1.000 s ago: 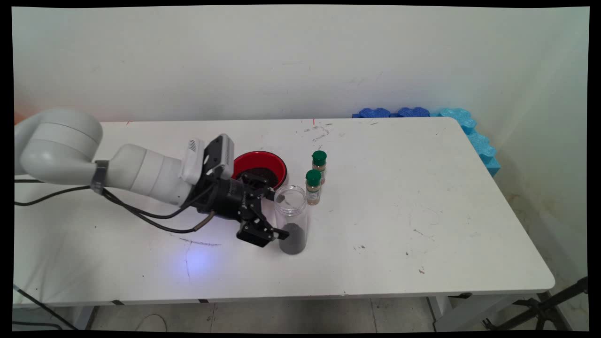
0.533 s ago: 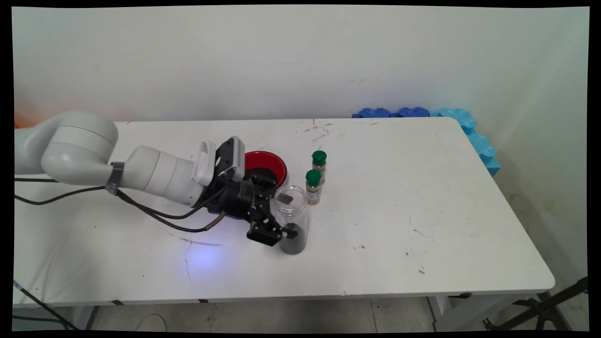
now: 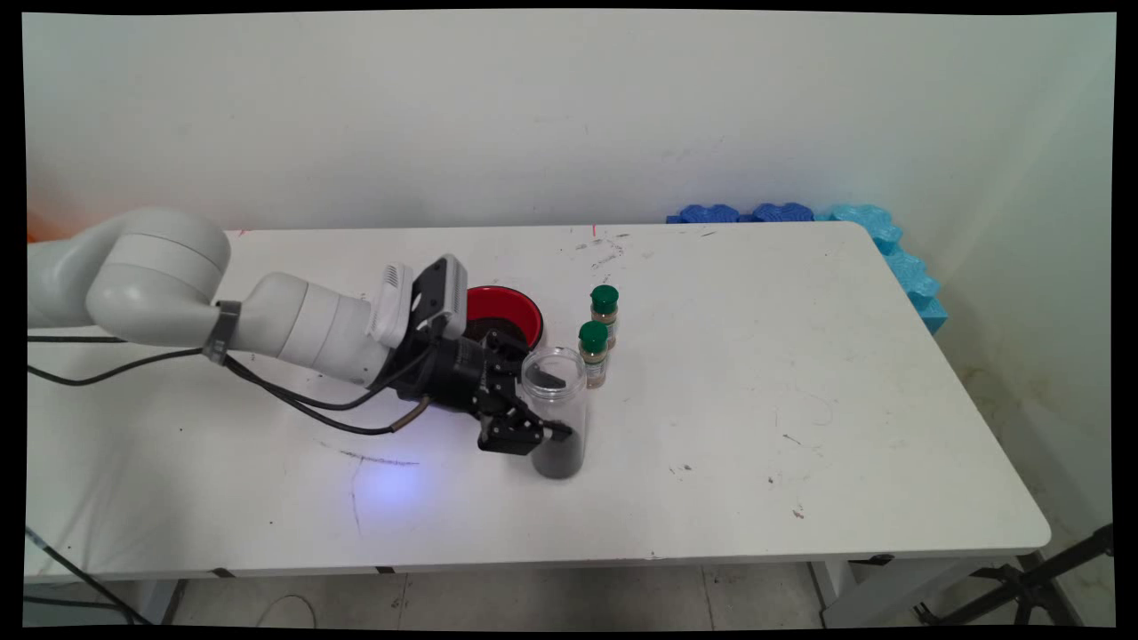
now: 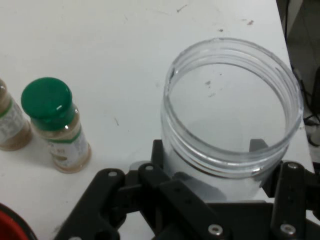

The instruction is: Pour the black seasoning powder in the red bowl

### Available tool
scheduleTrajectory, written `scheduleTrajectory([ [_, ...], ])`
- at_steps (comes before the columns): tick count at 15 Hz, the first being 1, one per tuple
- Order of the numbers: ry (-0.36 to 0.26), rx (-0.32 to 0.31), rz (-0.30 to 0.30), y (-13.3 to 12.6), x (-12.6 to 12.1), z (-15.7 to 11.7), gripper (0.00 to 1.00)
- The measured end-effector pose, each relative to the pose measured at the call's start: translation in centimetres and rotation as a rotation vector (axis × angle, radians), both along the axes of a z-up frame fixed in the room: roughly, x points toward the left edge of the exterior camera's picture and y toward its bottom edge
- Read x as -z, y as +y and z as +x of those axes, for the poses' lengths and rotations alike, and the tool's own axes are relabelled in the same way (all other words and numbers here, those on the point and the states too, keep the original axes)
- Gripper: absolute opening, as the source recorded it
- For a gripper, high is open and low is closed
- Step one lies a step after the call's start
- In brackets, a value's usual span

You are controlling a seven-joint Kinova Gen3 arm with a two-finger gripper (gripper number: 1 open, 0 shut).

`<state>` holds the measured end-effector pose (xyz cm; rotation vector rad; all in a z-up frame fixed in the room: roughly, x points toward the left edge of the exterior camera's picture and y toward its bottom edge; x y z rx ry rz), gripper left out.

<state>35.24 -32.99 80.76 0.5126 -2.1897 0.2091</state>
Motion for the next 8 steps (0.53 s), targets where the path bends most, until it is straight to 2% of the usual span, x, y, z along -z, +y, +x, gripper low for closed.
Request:
scheduleTrajectory([
  [8,0.054,0.007,0.027,0.4,-3.3,1.5,0.00],
])
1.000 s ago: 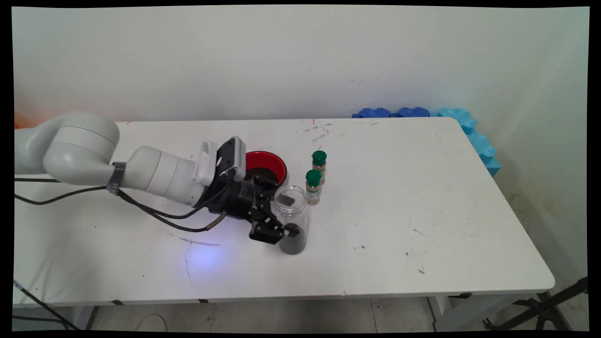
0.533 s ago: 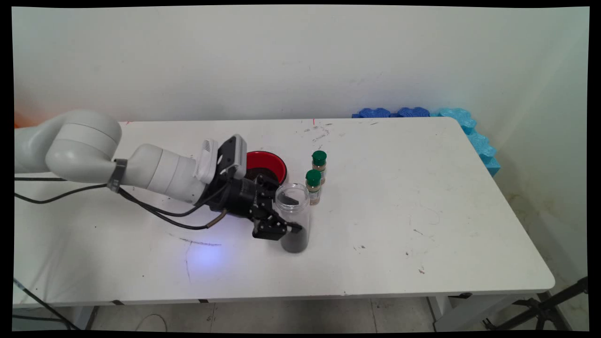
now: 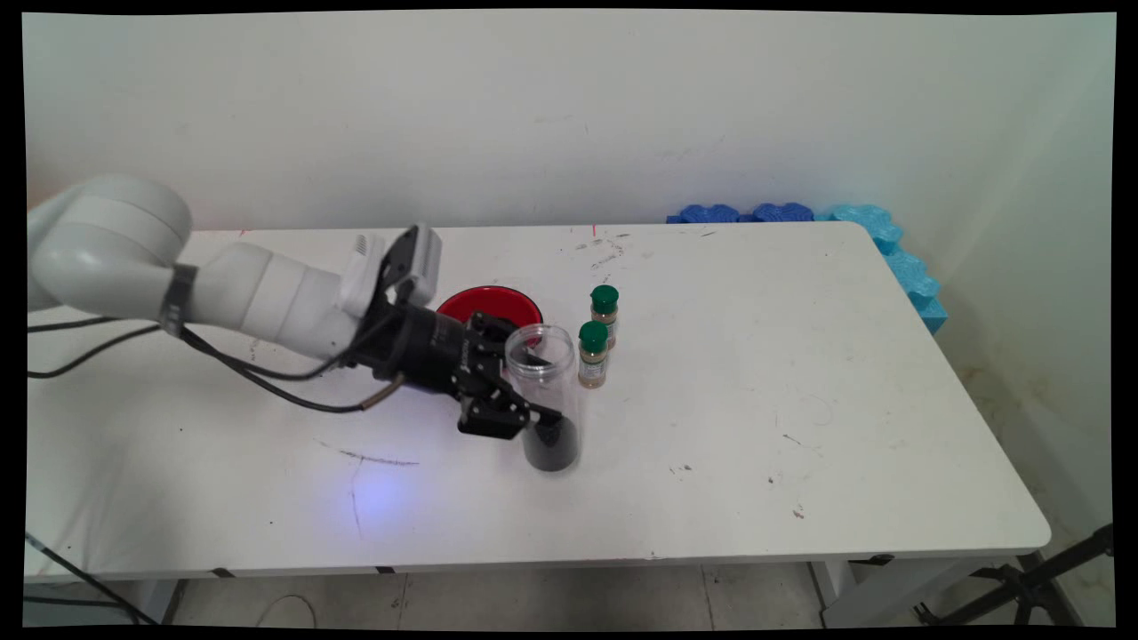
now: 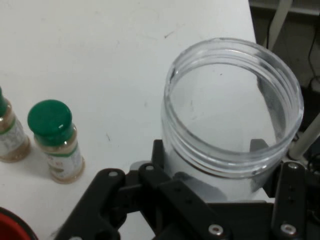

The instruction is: Pour the black seasoning powder in the red bowl

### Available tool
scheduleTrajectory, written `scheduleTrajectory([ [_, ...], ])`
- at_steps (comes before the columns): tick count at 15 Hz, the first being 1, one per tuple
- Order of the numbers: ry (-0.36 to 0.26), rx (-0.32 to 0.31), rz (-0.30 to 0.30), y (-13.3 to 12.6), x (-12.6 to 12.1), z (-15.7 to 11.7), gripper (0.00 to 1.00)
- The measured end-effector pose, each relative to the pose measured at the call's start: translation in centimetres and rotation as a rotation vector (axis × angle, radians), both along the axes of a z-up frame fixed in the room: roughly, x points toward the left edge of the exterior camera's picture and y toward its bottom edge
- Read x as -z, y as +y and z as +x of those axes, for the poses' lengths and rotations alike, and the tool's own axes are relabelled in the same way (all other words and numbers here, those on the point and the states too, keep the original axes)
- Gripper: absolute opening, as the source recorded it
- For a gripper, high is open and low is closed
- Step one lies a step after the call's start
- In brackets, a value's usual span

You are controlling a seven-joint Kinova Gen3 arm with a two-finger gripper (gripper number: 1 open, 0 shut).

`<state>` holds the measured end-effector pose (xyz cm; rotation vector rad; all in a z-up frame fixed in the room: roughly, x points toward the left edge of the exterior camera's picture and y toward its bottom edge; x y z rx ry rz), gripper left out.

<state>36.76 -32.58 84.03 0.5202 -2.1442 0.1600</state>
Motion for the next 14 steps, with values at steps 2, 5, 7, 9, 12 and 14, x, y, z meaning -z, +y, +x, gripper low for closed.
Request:
scheduleTrajectory([
  [2,0.018,-0.009,0.017,0.1,-1.4,0.5,0.00],
  [5,0.042,-0.020,0.039,0.2,-3.3,1.1,0.00],
  [7,0.060,-0.032,0.059,0.3,-4.7,1.5,0.00],
  [9,0.092,-0.052,0.093,0.3,-6.1,1.9,0.00],
  [12,0.139,-0.071,0.132,0.1,-8.0,2.4,0.00],
  [14,0.171,-0.078,0.158,-0.1,-9.5,2.9,0.00],
])
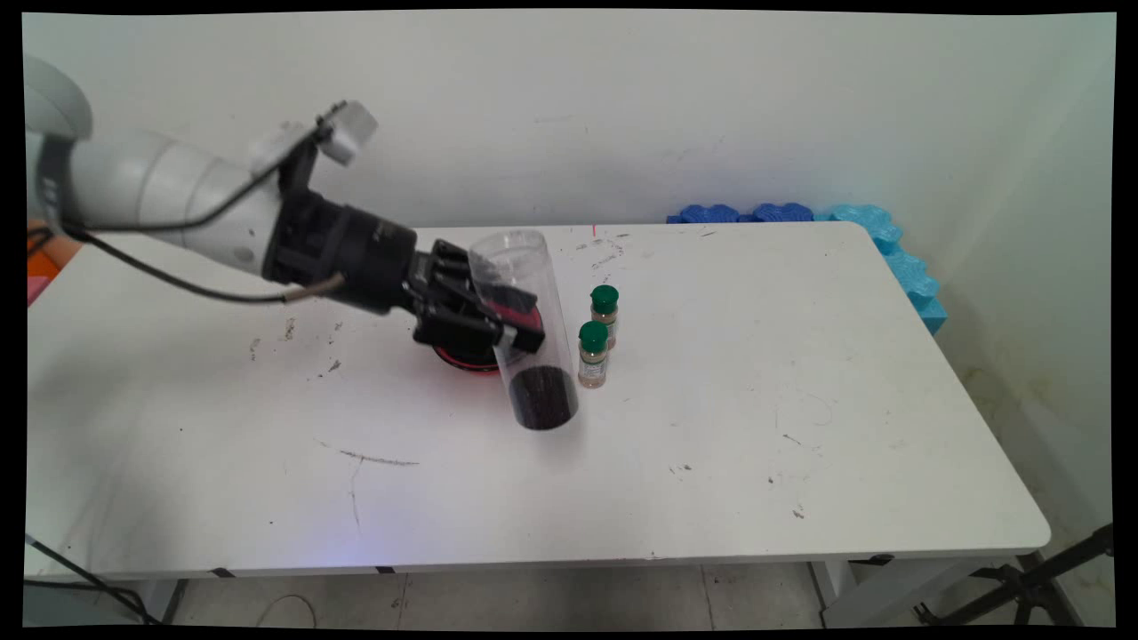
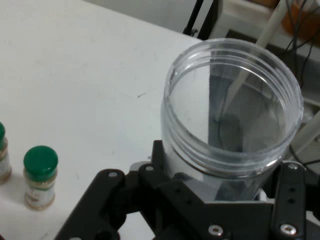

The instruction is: Pour the black seasoning powder in the red bowl

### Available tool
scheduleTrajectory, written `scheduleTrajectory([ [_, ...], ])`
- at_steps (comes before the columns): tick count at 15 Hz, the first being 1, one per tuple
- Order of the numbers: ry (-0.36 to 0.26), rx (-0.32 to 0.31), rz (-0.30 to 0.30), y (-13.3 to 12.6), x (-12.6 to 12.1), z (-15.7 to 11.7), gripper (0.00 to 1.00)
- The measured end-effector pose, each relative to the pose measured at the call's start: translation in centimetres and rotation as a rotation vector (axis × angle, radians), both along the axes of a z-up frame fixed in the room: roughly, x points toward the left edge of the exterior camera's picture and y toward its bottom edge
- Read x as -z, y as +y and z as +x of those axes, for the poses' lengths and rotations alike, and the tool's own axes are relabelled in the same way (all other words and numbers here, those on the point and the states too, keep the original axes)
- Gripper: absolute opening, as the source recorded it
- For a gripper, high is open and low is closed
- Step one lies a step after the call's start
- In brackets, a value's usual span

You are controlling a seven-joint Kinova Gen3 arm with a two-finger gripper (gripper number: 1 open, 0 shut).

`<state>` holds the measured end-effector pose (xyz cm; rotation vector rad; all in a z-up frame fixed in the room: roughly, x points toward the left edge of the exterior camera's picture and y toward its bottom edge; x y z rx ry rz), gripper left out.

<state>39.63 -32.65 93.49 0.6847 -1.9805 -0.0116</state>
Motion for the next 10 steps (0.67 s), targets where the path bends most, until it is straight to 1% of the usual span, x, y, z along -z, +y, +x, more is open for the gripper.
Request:
scheduleTrajectory([
  [2,0.019,-0.009,0.024,-0.1,-0.9,0.4,0.00],
  [4,0.045,-0.027,0.061,-0.4,-2.0,0.8,0.00],
  [7,0.101,-0.095,0.164,-0.9,-3.4,1.4,0.00],
  [9,0.127,-0.137,0.233,-1.6,-3.8,1.8,0.00],
  [10,0.134,-0.149,0.254,-1.8,-4.0,1.9,0.00],
])
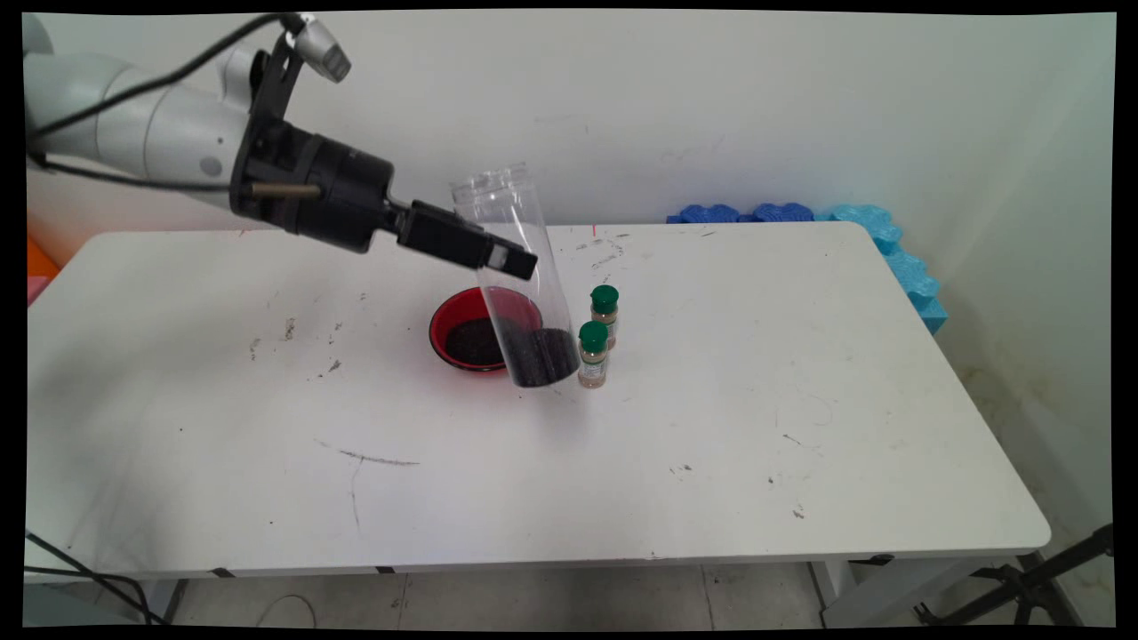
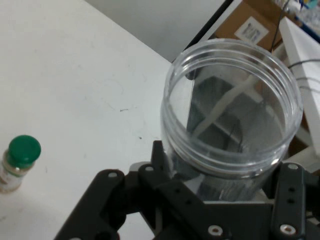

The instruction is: Pour the black seasoning powder in the red bowl

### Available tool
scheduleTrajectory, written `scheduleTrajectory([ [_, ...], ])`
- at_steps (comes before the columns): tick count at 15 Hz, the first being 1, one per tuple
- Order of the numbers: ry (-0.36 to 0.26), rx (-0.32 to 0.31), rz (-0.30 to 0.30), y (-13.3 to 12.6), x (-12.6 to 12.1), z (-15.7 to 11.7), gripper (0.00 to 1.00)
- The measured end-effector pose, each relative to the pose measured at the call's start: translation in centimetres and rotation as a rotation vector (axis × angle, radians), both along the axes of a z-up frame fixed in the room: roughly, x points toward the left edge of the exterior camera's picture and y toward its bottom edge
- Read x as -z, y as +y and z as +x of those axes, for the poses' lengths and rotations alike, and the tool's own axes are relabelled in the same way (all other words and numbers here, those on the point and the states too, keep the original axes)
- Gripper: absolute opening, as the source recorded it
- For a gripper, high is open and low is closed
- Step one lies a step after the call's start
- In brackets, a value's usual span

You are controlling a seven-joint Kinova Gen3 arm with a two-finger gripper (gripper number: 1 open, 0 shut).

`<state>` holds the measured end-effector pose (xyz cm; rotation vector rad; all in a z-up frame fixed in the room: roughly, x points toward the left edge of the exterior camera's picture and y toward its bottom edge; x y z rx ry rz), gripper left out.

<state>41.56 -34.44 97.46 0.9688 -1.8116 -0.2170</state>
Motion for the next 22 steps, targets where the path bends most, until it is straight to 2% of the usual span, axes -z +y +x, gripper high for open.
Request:
scheduleTrajectory([
  [6,0.036,-0.088,0.168,-1.4,-0.9,0.7,0.00],
  [12,0.062,-0.198,0.331,-2.9,-0.4,1.5,0.00],
  [17,0.141,-0.347,0.540,-4.2,0.9,2.6,0.00],
  [22,0.206,-0.466,0.686,-5.1,2.4,4.0,0.00],
])
